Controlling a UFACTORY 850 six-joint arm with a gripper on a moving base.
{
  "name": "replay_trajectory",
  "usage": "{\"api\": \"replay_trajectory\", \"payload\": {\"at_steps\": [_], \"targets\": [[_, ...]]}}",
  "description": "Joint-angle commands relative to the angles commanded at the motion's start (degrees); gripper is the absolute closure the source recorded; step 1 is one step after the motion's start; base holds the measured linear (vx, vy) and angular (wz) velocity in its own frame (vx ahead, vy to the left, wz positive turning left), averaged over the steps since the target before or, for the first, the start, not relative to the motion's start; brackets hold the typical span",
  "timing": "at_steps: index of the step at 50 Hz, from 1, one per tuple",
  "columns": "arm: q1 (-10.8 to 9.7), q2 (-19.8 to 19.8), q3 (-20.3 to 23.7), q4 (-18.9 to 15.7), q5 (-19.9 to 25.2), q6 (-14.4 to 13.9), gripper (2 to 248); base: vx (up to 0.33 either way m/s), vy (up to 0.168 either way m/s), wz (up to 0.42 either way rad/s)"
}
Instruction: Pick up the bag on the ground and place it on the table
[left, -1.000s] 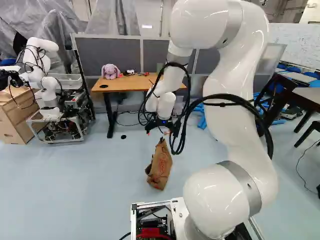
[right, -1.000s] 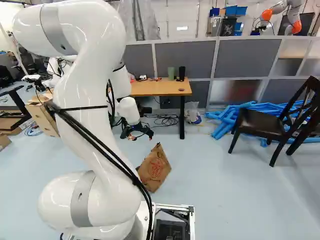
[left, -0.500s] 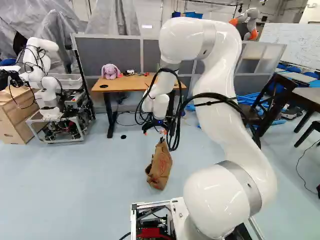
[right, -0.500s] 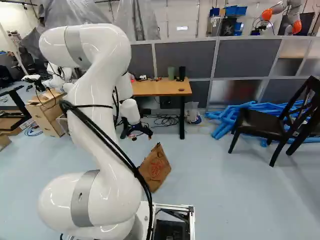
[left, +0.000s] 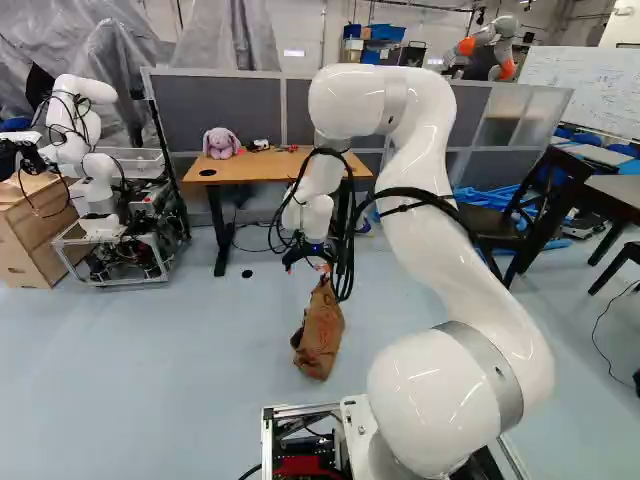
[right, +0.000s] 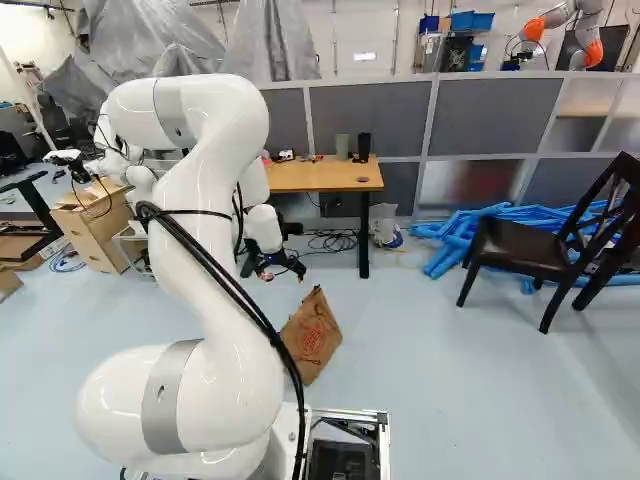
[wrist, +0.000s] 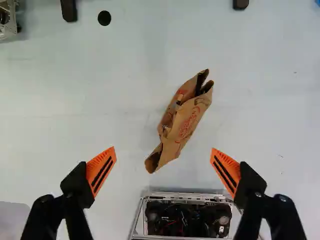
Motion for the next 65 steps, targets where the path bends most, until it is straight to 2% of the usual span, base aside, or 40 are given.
{"api": "replay_trajectory", "payload": {"at_steps": [29,32,41,65], "targets": [[0.0,-6.3,-3.9,0.0,0.0,0.0,3,0.0,0.0,0.0],[0.0,-7.0,-4.3,0.0,0.0,0.6,3,0.0,0.0,0.0],[0.0,-8.9,-5.6,0.0,0.0,5.0,3,0.0,0.0,0.0],[0.0,-14.1,-9.2,0.0,0.0,19.3,3,0.0,0.0,0.0]]}}
